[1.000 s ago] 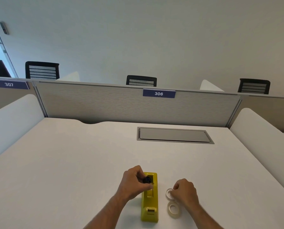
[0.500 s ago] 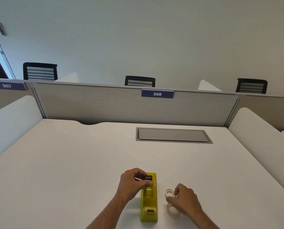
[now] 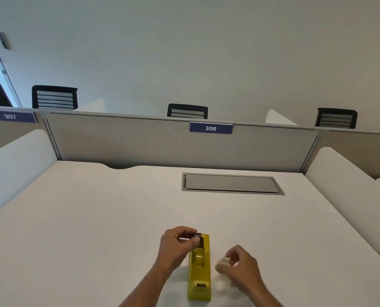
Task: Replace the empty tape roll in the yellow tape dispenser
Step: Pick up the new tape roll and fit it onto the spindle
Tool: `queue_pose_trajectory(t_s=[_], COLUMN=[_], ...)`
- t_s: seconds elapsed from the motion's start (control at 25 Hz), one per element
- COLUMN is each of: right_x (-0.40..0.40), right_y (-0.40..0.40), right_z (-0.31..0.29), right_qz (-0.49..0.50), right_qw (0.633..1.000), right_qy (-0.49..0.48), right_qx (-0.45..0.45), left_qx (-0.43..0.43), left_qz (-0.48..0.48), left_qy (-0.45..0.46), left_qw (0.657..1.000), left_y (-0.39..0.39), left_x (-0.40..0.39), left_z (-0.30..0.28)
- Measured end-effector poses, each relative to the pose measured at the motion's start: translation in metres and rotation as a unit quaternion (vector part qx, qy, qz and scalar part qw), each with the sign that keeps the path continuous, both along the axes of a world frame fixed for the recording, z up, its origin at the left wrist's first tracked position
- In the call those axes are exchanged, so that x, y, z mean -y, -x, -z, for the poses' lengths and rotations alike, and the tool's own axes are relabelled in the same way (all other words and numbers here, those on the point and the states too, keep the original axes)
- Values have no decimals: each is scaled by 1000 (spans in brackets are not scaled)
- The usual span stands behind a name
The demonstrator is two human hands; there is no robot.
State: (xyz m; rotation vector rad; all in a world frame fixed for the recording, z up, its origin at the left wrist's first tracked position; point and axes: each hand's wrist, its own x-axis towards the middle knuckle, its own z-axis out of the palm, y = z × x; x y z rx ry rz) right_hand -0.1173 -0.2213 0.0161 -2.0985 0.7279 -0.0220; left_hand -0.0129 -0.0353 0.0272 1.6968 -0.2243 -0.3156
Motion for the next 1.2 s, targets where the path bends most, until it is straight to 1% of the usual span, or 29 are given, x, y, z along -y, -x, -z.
queue_pose_trajectory(t_s=[0.04,0.12,0.16,0.24,0.48,0.84,1.2], right_x=[0,0,0,-1,-5,-13,-16], right_y=[-4,-11,-13,-18,-28,-32,-33], right_z=[-5,-16,-21,-30,-36,-37,-36], right_qz=[31,52,46,29,9,-25,-36], right_qw=[995,968,954,939,931,926,920], right_qy=[-84,-236,-286,-335,-353,-357,-369], right_qx=[39,70,71,70,98,117,127], left_qx=[1,6,9,12,12,22,25], left_qz=[-2,-4,-4,3,35,53,41], left_qy=[1,2,-1,-3,18,16,-6], left_qw=[1000,1000,1000,1000,999,998,999], left_y=[0,0,1,1,4,4,4], left_x=[0,2,2,4,3,3,2], left_z=[0,1,0,-1,-5,-6,-5])
